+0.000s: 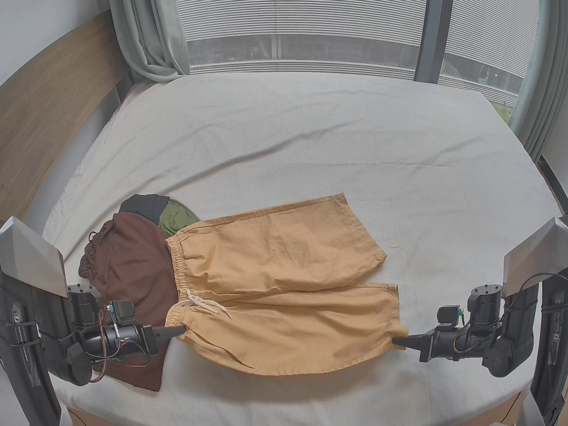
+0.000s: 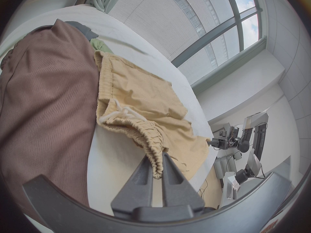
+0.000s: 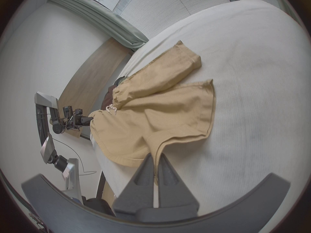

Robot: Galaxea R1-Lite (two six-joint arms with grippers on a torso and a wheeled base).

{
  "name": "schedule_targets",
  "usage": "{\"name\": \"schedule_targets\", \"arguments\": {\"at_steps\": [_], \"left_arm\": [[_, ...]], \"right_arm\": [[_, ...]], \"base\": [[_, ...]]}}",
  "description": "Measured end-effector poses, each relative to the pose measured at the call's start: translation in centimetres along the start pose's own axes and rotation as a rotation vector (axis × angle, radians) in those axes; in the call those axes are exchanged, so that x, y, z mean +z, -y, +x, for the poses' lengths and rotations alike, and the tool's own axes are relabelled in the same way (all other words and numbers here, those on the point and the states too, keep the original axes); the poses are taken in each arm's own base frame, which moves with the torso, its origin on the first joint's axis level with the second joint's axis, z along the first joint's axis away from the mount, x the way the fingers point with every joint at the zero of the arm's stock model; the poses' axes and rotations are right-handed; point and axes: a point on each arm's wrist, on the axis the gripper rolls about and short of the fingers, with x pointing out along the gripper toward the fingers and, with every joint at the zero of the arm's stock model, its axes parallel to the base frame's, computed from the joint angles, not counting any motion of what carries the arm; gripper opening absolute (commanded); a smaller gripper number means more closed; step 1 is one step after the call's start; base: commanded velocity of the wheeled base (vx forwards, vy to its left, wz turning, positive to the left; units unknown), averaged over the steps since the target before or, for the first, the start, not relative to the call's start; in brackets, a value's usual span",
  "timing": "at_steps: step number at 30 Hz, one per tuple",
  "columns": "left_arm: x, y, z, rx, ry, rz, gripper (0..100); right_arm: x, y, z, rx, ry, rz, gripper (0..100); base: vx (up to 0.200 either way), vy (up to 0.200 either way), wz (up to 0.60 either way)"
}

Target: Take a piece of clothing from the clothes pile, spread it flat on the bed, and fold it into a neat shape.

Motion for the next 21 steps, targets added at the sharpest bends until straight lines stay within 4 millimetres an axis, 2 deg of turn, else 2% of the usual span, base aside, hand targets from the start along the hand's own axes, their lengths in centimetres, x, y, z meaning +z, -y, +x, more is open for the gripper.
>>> {"name": "schedule_targets", "arguments": {"at_steps": [11, 21], "left_arm": [[1.3, 0.4, 0.3, -0.018, 0.042, 0.021, 0], [1.5, 0.6, 0.6, -0.030, 0.045, 0.027, 0]], "right_arm": [[2.4, -0.9, 0.0, 0.034, 0.091, 0.008, 0], [3.0, -0.8, -0.2, 0.033, 0.117, 0.001, 0]], "base": [[0.000, 0.000, 0.00], [0.000, 0.000, 0.00]]}}
